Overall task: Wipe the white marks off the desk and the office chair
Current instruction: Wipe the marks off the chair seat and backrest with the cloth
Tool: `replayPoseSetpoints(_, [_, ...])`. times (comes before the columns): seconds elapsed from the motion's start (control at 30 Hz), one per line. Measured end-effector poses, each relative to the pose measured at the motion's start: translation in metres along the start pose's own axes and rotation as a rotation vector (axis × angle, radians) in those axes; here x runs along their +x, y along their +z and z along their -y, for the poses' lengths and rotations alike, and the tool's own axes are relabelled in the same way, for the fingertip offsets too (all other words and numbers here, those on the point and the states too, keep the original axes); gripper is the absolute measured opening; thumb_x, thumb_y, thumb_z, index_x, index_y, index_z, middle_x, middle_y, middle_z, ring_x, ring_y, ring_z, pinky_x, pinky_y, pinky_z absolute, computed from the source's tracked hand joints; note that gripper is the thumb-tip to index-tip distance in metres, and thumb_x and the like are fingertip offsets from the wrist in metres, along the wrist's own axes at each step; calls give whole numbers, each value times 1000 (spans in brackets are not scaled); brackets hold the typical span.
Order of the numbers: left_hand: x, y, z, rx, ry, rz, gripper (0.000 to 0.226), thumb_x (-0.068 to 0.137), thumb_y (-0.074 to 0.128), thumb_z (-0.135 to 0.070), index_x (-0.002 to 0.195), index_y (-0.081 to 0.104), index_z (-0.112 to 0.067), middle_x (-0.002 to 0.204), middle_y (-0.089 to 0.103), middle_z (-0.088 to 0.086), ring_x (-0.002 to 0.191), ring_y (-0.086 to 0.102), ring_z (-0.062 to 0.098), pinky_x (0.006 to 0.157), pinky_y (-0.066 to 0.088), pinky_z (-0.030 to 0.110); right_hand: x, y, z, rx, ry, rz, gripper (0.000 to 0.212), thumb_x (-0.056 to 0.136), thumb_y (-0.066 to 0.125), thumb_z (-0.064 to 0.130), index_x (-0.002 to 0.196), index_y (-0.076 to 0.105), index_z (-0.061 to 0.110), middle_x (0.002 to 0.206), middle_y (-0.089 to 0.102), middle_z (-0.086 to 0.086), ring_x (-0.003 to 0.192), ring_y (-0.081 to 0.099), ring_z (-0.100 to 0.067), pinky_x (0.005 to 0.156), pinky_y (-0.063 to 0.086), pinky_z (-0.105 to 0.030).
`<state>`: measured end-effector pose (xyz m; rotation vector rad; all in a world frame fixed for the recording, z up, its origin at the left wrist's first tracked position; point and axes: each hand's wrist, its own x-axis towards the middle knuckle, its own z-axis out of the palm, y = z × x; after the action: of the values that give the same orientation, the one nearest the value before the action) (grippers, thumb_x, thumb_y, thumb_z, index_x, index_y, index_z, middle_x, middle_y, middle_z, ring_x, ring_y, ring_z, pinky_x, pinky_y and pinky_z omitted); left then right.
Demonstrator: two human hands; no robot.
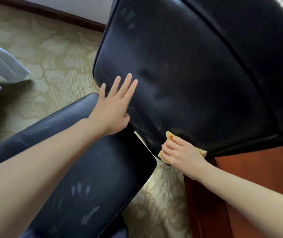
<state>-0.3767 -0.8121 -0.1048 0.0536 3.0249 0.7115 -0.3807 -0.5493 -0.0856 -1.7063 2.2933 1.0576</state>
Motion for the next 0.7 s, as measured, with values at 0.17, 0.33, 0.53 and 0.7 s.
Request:
replayPoseSetpoints(0.17, [31,-8,-12,39,42,-48,92,84,51,-13,150,-13,-19,159,-12,-7,146,-14,22,115,-3,51,-39,-22,-32,-42,-19,-124,46,96,27,4,87,72,12,91,69,0,86,65,-17,81,50,-30])
replayPoseSetpoints(0.33, [42,-11,-11,117,74,10,92,83,51,-15,150,-12,-18,160,-6,-5,146,-15,21,115,-8,49,-43,-66,-92,-134,21,-287,37,94,34,4,91,71,11,96,68,-3,82,63,-22,73,49,-33])
replayPoseSetpoints(0.53, [44,-16,0,239,133,-10,90,85,49,-21,149,-14,-21,160,-7,-8,146,-14,23,111,-14,55,18,-101,-146,-215,183,-542,19,84,61,-1,94,70,14,91,66,-5,81,64,-27,71,51,-36])
replayPoseSetpoints(0.7, [25,-6,19,348,107,-95,82,87,45,-27,151,-4,-18,160,1,0,146,-7,27,110,-12,58,86,-93,-135,-179,333,-673,9,84,68,15,82,72,23,81,66,6,79,63,-18,77,43,-31])
